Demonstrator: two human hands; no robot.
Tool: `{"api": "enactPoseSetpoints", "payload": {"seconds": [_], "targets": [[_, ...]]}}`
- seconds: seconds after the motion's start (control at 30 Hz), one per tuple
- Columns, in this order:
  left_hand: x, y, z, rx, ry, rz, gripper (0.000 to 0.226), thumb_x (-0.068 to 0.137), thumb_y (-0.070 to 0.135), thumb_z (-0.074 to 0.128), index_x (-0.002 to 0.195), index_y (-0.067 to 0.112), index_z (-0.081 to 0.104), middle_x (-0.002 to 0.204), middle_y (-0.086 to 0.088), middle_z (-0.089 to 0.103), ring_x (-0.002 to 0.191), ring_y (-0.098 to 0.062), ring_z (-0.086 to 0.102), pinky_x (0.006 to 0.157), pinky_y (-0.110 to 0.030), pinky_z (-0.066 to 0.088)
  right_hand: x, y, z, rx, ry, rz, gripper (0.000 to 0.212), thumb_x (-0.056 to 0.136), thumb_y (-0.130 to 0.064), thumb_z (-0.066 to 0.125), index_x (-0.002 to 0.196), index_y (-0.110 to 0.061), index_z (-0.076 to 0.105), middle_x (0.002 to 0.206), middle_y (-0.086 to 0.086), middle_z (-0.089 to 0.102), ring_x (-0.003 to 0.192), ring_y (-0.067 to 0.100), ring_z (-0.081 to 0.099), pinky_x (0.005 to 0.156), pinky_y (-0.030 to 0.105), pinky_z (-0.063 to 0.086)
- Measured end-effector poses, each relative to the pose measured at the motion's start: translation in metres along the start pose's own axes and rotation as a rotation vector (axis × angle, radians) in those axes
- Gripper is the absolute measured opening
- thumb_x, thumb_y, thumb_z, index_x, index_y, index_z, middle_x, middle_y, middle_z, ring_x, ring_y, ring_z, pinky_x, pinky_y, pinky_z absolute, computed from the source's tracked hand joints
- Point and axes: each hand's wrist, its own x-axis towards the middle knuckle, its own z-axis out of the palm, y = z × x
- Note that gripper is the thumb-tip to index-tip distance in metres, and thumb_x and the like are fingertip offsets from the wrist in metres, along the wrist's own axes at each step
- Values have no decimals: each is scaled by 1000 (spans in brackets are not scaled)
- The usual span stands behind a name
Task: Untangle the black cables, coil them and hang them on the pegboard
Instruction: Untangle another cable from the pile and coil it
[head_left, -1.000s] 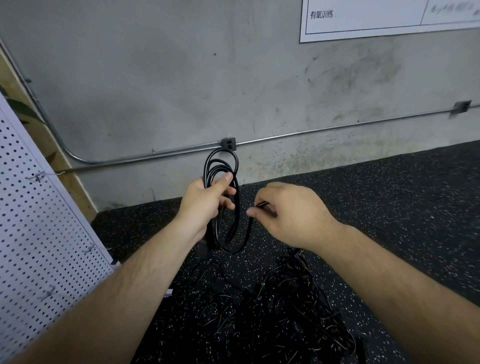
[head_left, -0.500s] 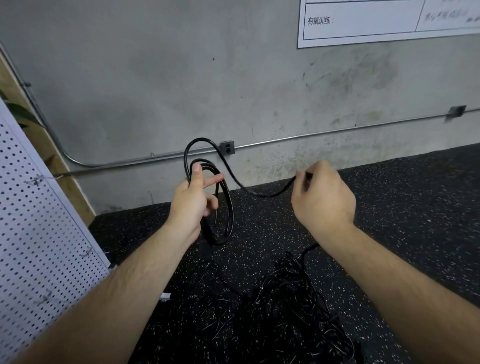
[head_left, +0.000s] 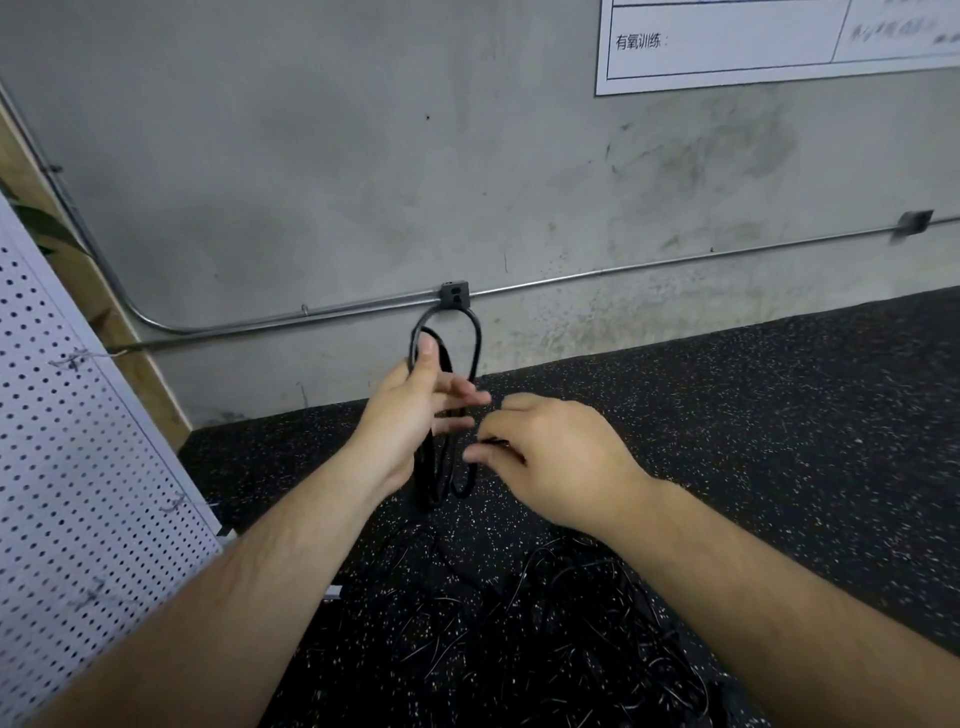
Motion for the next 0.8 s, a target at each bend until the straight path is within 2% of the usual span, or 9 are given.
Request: {"api": "enactPoseSetpoints", "payload": {"seconds": [0.1, 0.17, 0.23, 0.3, 0.4, 0.5, 0.57, 0.67, 0.8], "targets": [[-10, -3, 4, 203, -135, -43, 50, 100, 60, 41, 95, 13, 59, 67, -1, 71, 62, -16, 67, 62, -30, 52, 7, 3, -10, 38, -63, 76, 30, 94, -55, 60, 96, -28, 72, 85, -14, 56, 80, 13, 59, 67, 30, 47], [-15, -5, 7, 229, -234, -78, 58, 96, 67, 40, 96, 12, 58, 52, -1, 54, 49, -19, 54, 62, -35, 51, 11, 5, -17, 98, -58, 187, 29, 88, -60, 66, 87, -31, 63, 81, -15, 54, 79, 12, 58, 68, 31, 47], [-16, -7, 9, 204, -288, -111, 58, 93, 70, 42, 101, 15, 59, 52, 1, 45, 42, -14, 38, 52, -30, 44, 15, 6, -20, 144, -27, 283, 42, 79, -61, 74, 86, -28, 49, 76, -13, 54, 72, 14, 57, 63, 33, 46], [-14, -3, 7, 154, -316, -143, 53, 90, 70, 47, 92, 17, 54, 57, -1, 42, 41, -11, 30, 43, -23, 33, 15, 10, -23, 221, -19, 295, 49, 77, -58, 78, 90, -24, 46, 74, -11, 56, 66, 5, 53, 59, 28, 42], [-9, 7, -1, -46, -366, -210, 47, 97, 61, 47, 85, 15, 47, 55, 1, 34, 36, -5, 21, 34, -14, 19, 8, 30, -28, 418, -36, 254, 31, 89, -42, 74, 95, -23, 50, 73, -12, 56, 63, 1, 51, 61, 21, 41], [-4, 19, -12, -210, -352, -247, 43, 100, 55, 44, 81, 17, 51, 51, 5, 27, 31, 0, 18, 31, -12, 11, -6, 54, -26, 643, -111, 360, 14, 98, -33, 63, 94, -22, 56, 74, -4, 62, 69, 13, 61, 73, 40, 58], [2, 25, -20, -290, -337, -246, 47, 102, 54, 41, 76, 17, 50, 47, 7, 25, 28, 2, 19, 28, -12, 11, -15, 66, -20, 649, -200, 425, 19, 103, -36, 55, 93, -20, 61, 77, 1, 70, 79, 24, 67, 82, 45, 55], [10, 30, -31, -399, -317, -245, 55, 103, 58, 37, 67, 16, 38, 44, 9, 18, 24, 0, 21, 25, -12, 16, -30, 72, -5, 667, -329, 477, 29, 108, -37, 42, 95, -20, 62, 83, -1, 75, 84, 17, 66, 87, 44, 49], [10, 23, -31, -268, -228, -184, 52, 101, 61, 38, 77, 16, 44, 49, 8, 21, 31, -1, 19, 27, -15, 15, -29, 65, 7, 741, -106, 490, 30, 109, -29, 41, 89, -19, 60, 65, -1, 56, 60, 14, 57, 76, 49, 58]]}}
